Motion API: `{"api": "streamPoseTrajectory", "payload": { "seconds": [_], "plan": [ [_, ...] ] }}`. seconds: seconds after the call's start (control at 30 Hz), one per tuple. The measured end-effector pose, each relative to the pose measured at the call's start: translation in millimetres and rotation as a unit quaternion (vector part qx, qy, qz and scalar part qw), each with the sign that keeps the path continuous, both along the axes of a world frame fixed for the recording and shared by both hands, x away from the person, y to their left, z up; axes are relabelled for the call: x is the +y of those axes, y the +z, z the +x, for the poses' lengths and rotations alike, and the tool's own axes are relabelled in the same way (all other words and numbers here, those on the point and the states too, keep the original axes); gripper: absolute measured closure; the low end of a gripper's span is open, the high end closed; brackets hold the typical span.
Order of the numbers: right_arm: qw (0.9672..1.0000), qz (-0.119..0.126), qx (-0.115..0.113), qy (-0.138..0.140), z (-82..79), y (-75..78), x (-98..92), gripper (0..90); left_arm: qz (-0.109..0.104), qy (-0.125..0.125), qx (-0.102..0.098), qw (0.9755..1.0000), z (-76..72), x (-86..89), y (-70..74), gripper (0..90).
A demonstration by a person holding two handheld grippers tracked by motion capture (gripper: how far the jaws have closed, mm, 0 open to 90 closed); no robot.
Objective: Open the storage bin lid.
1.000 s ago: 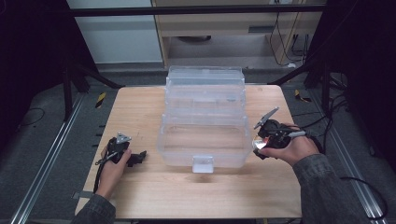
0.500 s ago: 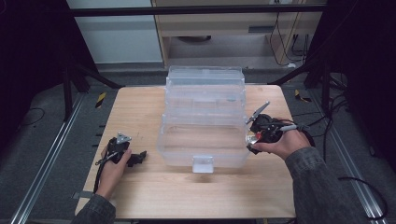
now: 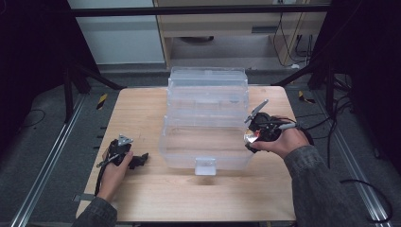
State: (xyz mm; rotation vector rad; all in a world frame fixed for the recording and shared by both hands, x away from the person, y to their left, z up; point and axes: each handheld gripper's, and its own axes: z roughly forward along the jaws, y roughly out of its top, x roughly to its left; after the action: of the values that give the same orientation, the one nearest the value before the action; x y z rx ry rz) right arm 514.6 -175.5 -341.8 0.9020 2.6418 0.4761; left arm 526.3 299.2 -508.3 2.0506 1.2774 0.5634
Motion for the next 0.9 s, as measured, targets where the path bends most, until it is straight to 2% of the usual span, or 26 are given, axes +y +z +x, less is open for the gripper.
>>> {"api": "streamPoseTrajectory", "payload": {
  "seconds": [0.57, 0.9],
  "plan": [
    [0.9996, -0.005, 0.001, 0.027, 5.1, -6.9, 22.3, 20.9, 0.000, -0.002, 0.000, 1.0000, 0.1, -0.2, 0.0, 0.0],
    [0.9995, -0.008, 0.006, 0.031, 8.4, -14.0, 29.8, 20.9, 0.001, -0.004, 0.000, 1.0000, 0.4, -0.5, 0.1, 0.0]
  ]
}}
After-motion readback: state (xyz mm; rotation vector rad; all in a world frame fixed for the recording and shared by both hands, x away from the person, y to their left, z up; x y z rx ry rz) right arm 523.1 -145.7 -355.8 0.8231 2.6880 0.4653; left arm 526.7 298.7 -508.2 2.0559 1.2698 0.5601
